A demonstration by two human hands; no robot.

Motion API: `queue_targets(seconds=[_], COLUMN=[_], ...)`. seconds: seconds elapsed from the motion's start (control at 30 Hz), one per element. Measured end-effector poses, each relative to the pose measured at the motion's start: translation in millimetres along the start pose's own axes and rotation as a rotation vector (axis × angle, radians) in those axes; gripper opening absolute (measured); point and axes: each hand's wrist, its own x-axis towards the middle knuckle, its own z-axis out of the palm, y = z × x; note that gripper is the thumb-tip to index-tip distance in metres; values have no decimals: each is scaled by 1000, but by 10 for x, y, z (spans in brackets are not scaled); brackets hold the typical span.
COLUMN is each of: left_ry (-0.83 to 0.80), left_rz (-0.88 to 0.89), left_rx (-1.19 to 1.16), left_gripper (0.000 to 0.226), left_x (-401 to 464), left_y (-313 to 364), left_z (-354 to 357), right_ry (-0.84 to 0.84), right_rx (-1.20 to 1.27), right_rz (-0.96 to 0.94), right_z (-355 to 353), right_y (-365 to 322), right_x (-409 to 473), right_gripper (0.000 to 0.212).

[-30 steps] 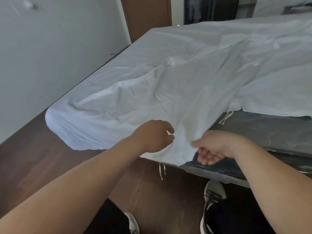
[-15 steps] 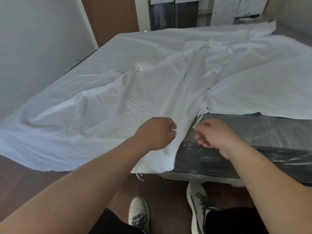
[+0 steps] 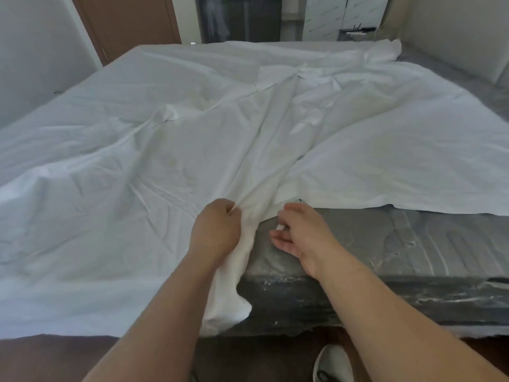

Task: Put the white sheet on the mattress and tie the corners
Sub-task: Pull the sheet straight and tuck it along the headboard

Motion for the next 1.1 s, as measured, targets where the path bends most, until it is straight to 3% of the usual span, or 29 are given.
queue_targets(seconds=[0.13, 0.3, 0.47, 0.6, 0.67, 0.77, 0.83, 0.93, 1.03, 1.1], left_ry=[80, -36, -107, -94, -77, -88, -74, 55, 192, 293], left_rz=[-101, -254, -224, -241, -257, -228, -200, -115, -43, 91], left_rx=[-409, -653, -663, -675, -689, -716, -705, -427, 197, 499], left_gripper=[18, 26, 26, 21, 20, 18, 18, 15, 32, 40], left_x=[72, -53, -57, -34, -18, -17, -22, 39, 78, 24], left_y=[118, 97, 82, 6, -36, -69, -69, -146, -297, -316], left_z=[-247, -516, -673, -749, -801, -851, -857, -818, -723, -612], right_ry=[-37, -191, -275, -62, 66, 249, 401, 427, 303, 324], right_rx=[76, 207, 143, 3, 69, 170, -34, -372, -1015, -1294], right_rz=[59, 181, 298, 180, 67, -66, -209, -363, -397, -424], right_z=[142, 353, 569, 658, 659, 585, 479, 312, 221, 159], right_y=[2, 49, 137, 118, 92, 68, 83, 92, 124, 153], right_x=[114, 171, 155, 194, 236, 321, 396, 425, 418, 433], right_gripper=[18, 42, 56, 33, 20, 20, 26, 42, 58, 54])
